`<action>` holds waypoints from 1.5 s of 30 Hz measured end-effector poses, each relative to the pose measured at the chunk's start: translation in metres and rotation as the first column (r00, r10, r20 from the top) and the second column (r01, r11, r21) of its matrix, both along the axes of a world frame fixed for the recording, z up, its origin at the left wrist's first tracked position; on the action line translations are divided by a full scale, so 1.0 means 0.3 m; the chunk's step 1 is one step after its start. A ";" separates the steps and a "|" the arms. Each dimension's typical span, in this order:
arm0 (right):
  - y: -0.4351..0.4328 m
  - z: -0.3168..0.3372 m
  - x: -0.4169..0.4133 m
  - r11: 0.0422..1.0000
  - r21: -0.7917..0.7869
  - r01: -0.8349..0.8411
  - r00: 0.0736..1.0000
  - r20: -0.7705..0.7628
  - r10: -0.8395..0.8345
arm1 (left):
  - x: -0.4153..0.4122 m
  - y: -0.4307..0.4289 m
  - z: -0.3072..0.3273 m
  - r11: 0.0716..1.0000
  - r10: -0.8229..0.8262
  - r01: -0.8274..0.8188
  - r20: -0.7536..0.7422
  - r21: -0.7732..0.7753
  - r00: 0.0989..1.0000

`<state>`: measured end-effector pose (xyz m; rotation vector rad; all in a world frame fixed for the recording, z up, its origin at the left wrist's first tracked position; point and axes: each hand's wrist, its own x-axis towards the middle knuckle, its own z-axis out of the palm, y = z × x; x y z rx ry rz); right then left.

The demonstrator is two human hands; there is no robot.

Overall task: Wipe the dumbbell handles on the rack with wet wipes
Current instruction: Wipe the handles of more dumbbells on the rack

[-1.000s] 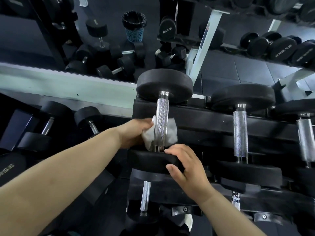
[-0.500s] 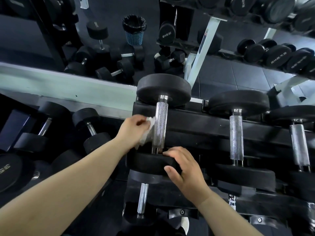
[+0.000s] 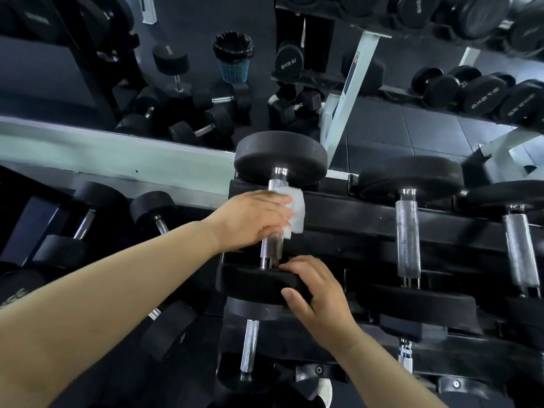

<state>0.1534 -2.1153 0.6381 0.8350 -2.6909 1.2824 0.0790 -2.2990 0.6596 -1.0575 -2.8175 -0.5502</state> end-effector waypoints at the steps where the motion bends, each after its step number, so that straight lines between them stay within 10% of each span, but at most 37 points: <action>1: -0.001 -0.002 0.000 1.000 0.001 0.005 1.000 -0.001 -0.005 | -0.029 0.001 0.000 0.999 0.044 -0.044 -0.005 0.018 0.999; 5: -0.009 -0.002 0.005 0.999 -0.023 0.028 0.999 -0.018 -0.028 | -0.043 0.045 -0.008 0.953 0.283 -0.291 0.091 0.085 0.955; 9: -0.010 -0.004 0.006 0.999 -0.009 0.044 0.999 -0.029 -0.045 | 0.045 0.042 -0.038 0.986 0.072 -0.082 0.076 0.145 0.995; 12: -0.005 -0.009 0.004 0.999 -0.013 0.036 0.999 -0.014 -0.037 | 0.032 0.024 0.029 0.887 0.191 -0.340 0.422 0.312 0.886; 14: -0.004 -0.011 0.002 0.999 -0.020 0.035 0.999 -0.002 -0.035 | 0.012 0.005 0.049 0.639 0.280 -0.650 0.663 0.412 0.695; 17: -0.006 -0.018 -0.001 0.999 -0.040 0.032 0.999 -0.017 -0.033 | 0.001 -0.045 0.026 0.015 0.085 -0.922 0.918 0.386 0.386; 19: -0.009 -0.021 -0.003 0.998 -0.055 0.031 0.998 -0.050 -0.033 | 0.011 -0.057 0.004 -0.095 0.010 -0.967 0.972 0.236 0.236; 27: -0.006 -0.024 -0.007 0.997 -0.073 0.013 0.999 -0.039 -0.016 | -0.033 0.062 0.036 0.206 -0.035 -0.945 0.967 0.255 0.254; 31: -0.008 -0.023 -0.009 0.998 -0.057 0.010 0.997 -0.079 -0.015 | 0.054 0.035 0.006 0.416 0.028 -0.908 0.998 0.042 0.059; 37: -0.006 -0.020 -0.009 0.999 -0.044 0.002 0.999 -0.035 -0.003 | -0.052 0.068 0.074 0.066 -0.043 -0.974 0.976 0.216 0.213; 45: -0.013 -0.011 0.001 0.999 -0.044 0.022 0.998 -0.051 -0.025 | 0.058 0.033 0.037 0.456 0.095 -0.878 0.974 0.142 0.207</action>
